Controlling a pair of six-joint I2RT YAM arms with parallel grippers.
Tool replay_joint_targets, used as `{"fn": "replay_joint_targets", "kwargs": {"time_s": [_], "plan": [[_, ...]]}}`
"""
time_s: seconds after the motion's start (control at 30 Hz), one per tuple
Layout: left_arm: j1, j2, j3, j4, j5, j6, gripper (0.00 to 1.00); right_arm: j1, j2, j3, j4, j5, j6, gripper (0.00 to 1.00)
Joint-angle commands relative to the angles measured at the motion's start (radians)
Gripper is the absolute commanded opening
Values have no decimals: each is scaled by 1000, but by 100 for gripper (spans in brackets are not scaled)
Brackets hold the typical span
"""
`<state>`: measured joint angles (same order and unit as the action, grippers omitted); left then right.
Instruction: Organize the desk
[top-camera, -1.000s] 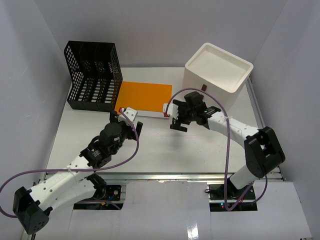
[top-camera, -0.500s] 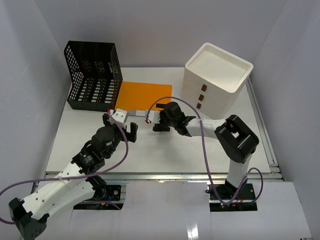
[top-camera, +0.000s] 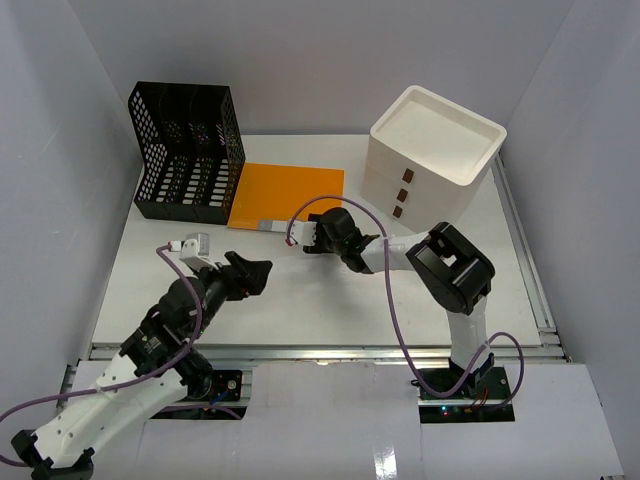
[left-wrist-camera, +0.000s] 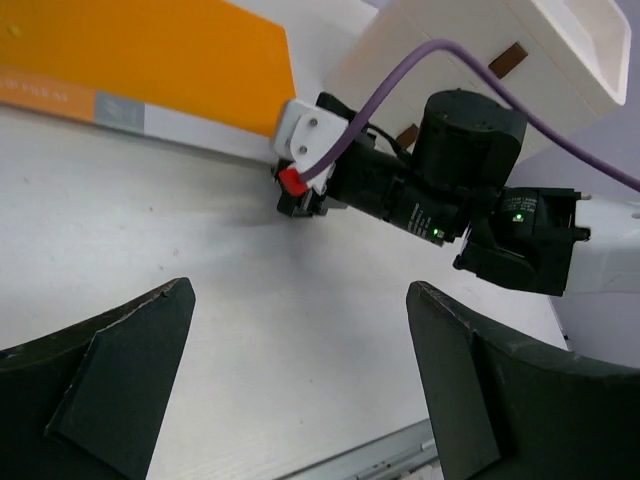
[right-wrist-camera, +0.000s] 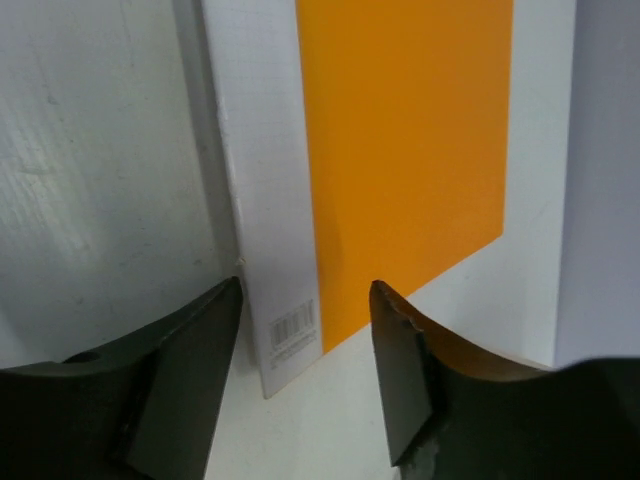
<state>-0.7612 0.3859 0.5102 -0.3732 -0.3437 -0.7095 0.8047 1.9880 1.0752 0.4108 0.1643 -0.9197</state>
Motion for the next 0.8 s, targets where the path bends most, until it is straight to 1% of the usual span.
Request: {"fn": "replay_joint_targets", "kwargs": {"time_s": [0.0, 0.1, 0.17, 0.27, 0.37, 0.5, 0.6, 0.77], "plan": [[4, 21, -114, 27, 78, -285, 98, -7, 5, 2, -28, -55, 24, 48], [3, 63, -178, 126, 102, -403, 98, -7, -12, -14, -52, -85, 31, 36], [5, 99, -220, 181, 103, -454, 98, -11, -23, -18, -74, -110, 47, 26], [8, 193, -263, 314, 103, -545, 98, -14, -57, -31, -113, -164, 77, 18], [15, 330, -297, 444, 107, -610, 98, -13, -114, -56, -140, -220, 106, 14], [38, 459, -294, 586, 97, -627, 98, -15, -218, -98, -168, -266, 146, 13], [62, 570, -260, 631, 67, -631, 98, -19, -283, -124, -190, -289, 176, 11], [81, 690, -190, 676, 25, -636, 98, -18, -375, -171, -223, -320, 204, 10]]}}
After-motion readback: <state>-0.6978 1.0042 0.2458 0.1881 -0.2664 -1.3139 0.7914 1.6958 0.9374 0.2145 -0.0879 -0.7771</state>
